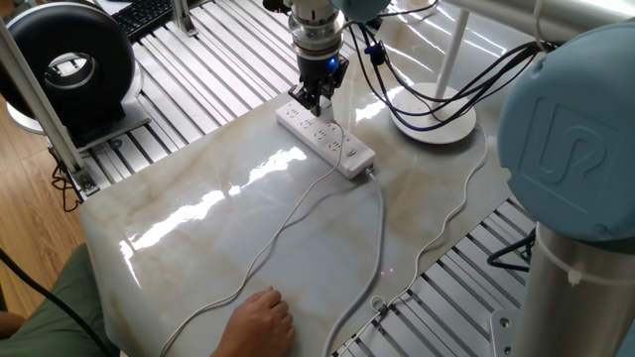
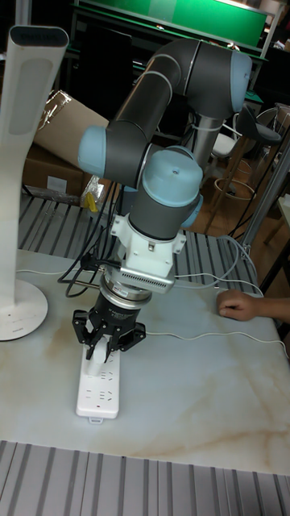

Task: Plug in the power cord of the desk lamp, turn on the socket, and light up the desk lamp

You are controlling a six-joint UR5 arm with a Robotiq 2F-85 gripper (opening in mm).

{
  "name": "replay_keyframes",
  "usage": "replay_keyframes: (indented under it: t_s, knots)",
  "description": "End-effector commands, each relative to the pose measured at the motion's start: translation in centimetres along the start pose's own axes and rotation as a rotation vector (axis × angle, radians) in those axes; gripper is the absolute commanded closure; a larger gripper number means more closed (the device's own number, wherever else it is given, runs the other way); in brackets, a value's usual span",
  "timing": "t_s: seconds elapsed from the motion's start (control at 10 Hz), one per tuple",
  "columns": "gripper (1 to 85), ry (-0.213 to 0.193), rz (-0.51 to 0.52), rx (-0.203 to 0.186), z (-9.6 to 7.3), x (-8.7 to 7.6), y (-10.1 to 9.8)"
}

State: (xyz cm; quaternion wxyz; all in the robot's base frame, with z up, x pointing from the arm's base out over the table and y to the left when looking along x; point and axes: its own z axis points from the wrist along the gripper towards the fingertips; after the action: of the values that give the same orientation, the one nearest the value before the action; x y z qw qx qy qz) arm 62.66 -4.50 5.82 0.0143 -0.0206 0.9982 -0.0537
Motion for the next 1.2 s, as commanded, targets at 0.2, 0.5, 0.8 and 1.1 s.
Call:
replay_keyframes:
  t_s: [0.2,0.5,0.8,1.1]
  knots:
    - [84.7,0.008,0.010,-0.005,-0.30,-0.02,0.33]
    - [84.7,0.005,0.005,-0.005,-0.23,-0.13,0.24]
    - [84.7,0.000,-0.008,0.007,-0.19,-0.31,-0.05]
    - [84.7,-0.003,-0.011,0.009,-0.17,-0.42,-0.08]
